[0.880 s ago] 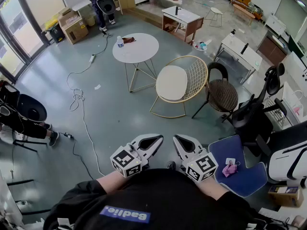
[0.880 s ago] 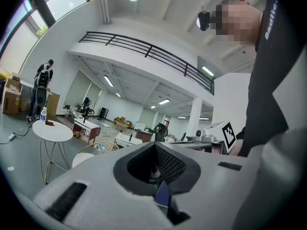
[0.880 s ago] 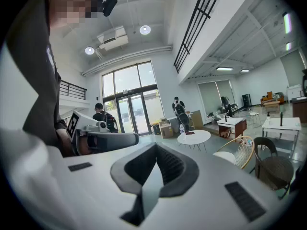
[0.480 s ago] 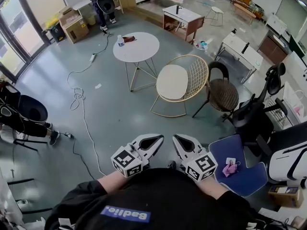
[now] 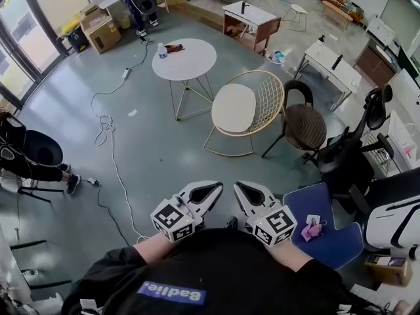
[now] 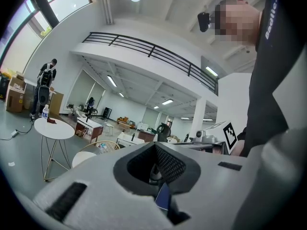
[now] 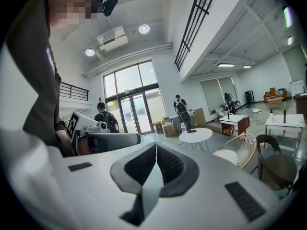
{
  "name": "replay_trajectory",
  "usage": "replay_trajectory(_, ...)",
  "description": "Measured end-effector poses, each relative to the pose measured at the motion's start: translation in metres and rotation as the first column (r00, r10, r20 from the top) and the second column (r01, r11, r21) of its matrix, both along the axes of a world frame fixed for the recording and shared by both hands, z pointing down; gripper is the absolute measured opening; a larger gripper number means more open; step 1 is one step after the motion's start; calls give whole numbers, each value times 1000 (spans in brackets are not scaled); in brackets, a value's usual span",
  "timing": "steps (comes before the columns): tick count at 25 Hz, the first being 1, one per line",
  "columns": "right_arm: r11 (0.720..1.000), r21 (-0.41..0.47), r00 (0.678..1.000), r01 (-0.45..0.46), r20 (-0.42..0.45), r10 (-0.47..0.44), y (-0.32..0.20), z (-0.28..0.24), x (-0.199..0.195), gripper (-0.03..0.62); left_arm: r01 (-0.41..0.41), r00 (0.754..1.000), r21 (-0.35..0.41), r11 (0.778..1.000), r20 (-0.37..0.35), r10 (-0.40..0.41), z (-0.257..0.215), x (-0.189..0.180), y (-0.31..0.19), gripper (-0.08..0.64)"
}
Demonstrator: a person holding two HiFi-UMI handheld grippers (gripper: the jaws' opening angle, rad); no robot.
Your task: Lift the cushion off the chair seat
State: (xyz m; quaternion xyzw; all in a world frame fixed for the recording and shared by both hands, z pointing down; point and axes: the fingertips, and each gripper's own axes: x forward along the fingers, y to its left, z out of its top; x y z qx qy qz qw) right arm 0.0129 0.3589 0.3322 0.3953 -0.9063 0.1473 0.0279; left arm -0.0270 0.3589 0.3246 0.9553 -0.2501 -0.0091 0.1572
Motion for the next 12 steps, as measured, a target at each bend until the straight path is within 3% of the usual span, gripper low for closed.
replay_trajectory(12,999,-7,999,42,28,-42,-21,14,44,29,104,995,-18,994,0,-104,14,32,-21,15)
